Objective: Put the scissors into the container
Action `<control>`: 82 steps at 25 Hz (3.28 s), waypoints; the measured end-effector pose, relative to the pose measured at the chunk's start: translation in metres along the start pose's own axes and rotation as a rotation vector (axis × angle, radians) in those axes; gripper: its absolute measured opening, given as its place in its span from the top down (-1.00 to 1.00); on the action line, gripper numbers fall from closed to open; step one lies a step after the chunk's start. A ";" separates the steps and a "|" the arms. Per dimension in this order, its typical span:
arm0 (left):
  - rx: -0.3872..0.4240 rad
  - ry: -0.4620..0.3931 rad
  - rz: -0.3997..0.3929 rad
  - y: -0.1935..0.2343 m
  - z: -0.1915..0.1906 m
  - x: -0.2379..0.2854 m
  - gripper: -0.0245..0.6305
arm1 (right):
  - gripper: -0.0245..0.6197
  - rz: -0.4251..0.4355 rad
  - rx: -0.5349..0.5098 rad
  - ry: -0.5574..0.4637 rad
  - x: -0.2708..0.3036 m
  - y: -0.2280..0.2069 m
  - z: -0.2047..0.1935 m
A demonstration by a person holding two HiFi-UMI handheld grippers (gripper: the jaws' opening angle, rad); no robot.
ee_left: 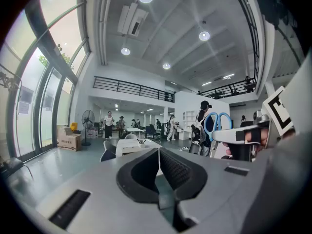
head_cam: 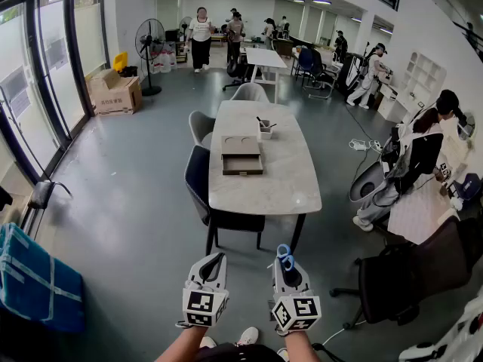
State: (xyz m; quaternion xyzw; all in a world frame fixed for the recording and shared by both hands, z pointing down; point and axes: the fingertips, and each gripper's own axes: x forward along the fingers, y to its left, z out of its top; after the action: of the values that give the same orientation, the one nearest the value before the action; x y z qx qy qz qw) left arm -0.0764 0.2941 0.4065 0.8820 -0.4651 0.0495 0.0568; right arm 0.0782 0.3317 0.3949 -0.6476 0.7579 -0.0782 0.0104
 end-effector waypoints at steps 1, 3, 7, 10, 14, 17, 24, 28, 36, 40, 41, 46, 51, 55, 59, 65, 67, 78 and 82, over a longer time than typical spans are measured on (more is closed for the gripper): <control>0.001 0.001 0.000 -0.001 -0.002 0.001 0.87 | 0.80 0.000 0.000 0.000 0.000 -0.001 -0.001; 0.002 0.002 -0.001 -0.002 -0.004 0.003 0.86 | 0.80 -0.001 -0.001 0.001 0.001 -0.004 -0.003; 0.001 0.003 -0.001 -0.004 -0.004 0.006 0.86 | 0.80 -0.002 0.000 0.004 0.001 -0.008 -0.004; 0.002 0.003 -0.002 -0.005 -0.003 0.007 0.86 | 0.80 0.004 0.004 -0.001 0.002 -0.008 -0.003; 0.002 0.005 0.000 -0.007 -0.002 0.011 0.86 | 0.80 0.011 0.005 -0.012 0.003 -0.012 0.000; 0.006 0.006 0.002 -0.010 -0.002 0.018 0.86 | 0.80 0.016 0.005 -0.013 0.006 -0.018 0.000; 0.008 0.011 0.022 -0.024 -0.002 0.038 0.86 | 0.80 0.031 0.012 -0.006 0.014 -0.044 0.001; 0.005 0.009 0.041 -0.031 -0.002 0.052 0.86 | 0.80 0.053 0.013 -0.001 0.021 -0.059 0.000; -0.004 0.008 0.088 -0.038 -0.010 0.070 0.86 | 0.80 0.080 0.008 0.016 0.033 -0.088 -0.006; -0.006 0.008 0.094 -0.039 -0.011 0.079 0.87 | 0.80 0.091 0.010 0.021 0.043 -0.094 -0.006; -0.007 0.008 0.095 -0.038 -0.010 0.082 0.86 | 0.80 0.092 0.010 0.022 0.046 -0.095 -0.006; -0.009 0.006 0.096 -0.027 -0.009 0.102 0.87 | 0.80 0.092 0.013 0.030 0.066 -0.100 -0.010; -0.009 0.007 0.093 -0.012 -0.007 0.125 0.86 | 0.80 0.090 0.010 0.029 0.093 -0.104 -0.007; -0.006 0.007 0.089 0.001 -0.005 0.143 0.87 | 0.80 0.084 0.012 0.027 0.116 -0.108 -0.006; -0.007 0.016 0.085 0.018 -0.004 0.166 0.86 | 0.80 0.077 0.017 0.032 0.143 -0.110 -0.007; -0.012 0.016 0.072 0.046 0.003 0.207 0.86 | 0.80 0.069 0.012 0.036 0.192 -0.116 -0.003; -0.013 0.014 0.070 0.059 0.007 0.220 0.86 | 0.80 0.067 0.009 0.035 0.210 -0.116 0.000; -0.010 0.012 0.030 0.137 0.029 0.296 0.87 | 0.80 0.026 0.005 0.015 0.319 -0.113 0.021; -0.006 0.012 0.004 0.162 0.035 0.316 0.86 | 0.80 0.012 0.004 0.010 0.350 -0.105 0.026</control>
State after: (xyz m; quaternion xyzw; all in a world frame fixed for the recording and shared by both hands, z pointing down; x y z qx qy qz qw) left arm -0.0311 -0.0590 0.4246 0.8807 -0.4664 0.0537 0.0622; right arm 0.1280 -0.0313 0.4129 -0.6426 0.7617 -0.0827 0.0082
